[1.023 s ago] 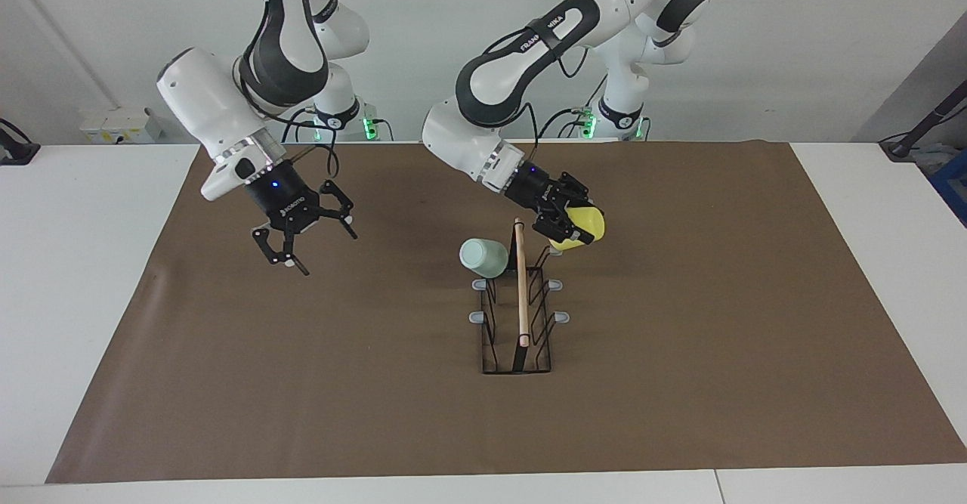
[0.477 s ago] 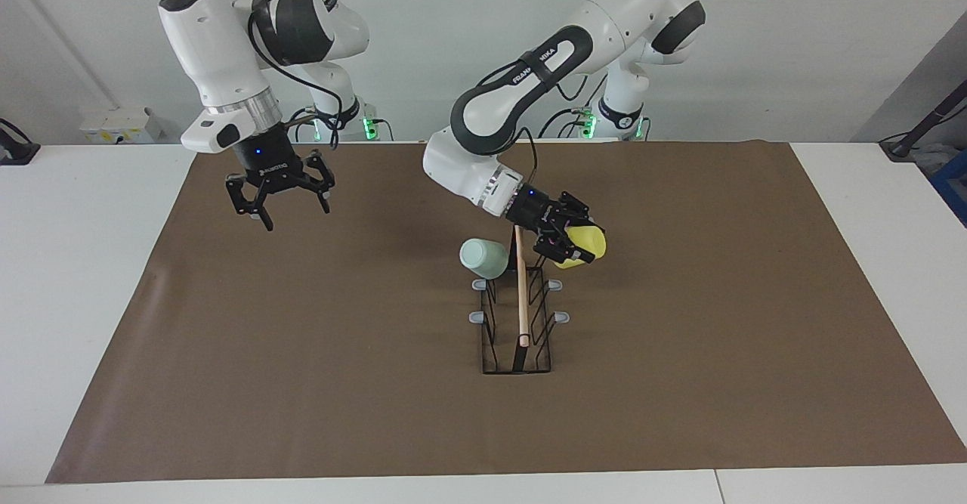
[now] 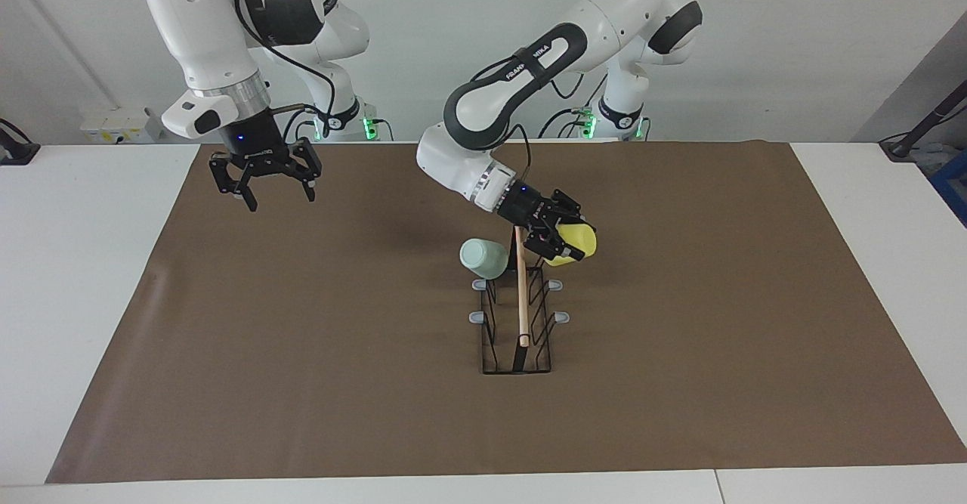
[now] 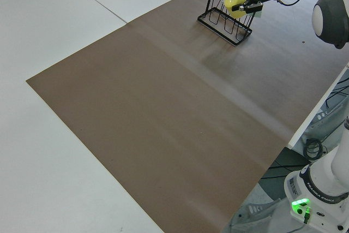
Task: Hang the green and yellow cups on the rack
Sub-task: 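Hang the yellow cup on the rack peg with the left gripper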
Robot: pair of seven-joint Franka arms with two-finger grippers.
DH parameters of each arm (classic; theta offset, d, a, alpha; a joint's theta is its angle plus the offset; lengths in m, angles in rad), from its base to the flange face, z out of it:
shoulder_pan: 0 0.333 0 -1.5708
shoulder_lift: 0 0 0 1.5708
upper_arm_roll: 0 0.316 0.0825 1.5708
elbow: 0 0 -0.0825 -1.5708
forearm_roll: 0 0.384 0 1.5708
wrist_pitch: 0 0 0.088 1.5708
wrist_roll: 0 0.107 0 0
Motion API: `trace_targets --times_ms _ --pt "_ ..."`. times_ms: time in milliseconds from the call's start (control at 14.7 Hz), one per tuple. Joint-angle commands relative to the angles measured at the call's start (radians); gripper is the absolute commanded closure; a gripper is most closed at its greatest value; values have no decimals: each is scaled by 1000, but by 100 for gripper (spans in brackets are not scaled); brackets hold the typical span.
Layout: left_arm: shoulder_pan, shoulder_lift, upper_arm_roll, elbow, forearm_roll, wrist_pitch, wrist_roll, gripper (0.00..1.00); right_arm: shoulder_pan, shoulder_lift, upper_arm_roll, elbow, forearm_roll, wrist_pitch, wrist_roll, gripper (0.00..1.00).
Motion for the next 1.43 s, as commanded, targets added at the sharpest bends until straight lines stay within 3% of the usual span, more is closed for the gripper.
trace_targets --times_ms 0,341,750,818,886,955,1091,1159,1364 --pt "-10 23 2 21 8 18 -17 100 -35 9 7 88 -38 -142 77 0" --pt "-14 24 2 15 4 41 -33 100 -90 60 8 260 -29 -409 165 0" --pt "-20 23 -8 9 -5 52 -39 98 -120 55 7 246 0 -454 150 0" --pt "-20 23 -8 10 -7 52 -39 84 -117 55 7 245 -6 -445 131 0" --pt "-21 23 -10 12 -7 52 -42 65 -115 55 7 245 -7 -442 115 0" --pt "-21 23 -10 12 -7 52 -42 37 -117 55 7 245 -7 -442 113 0" --pt "-30 21 -11 14 -11 48 -42 5 -118 55 7 245 -9 -440 111 0" --pt "-30 20 -11 14 -13 48 -42 0 -117 55 7 245 -15 -439 107 0" --pt "-35 15 -13 15 -22 57 -40 0 -115 60 11 251 -67 -411 28 0"
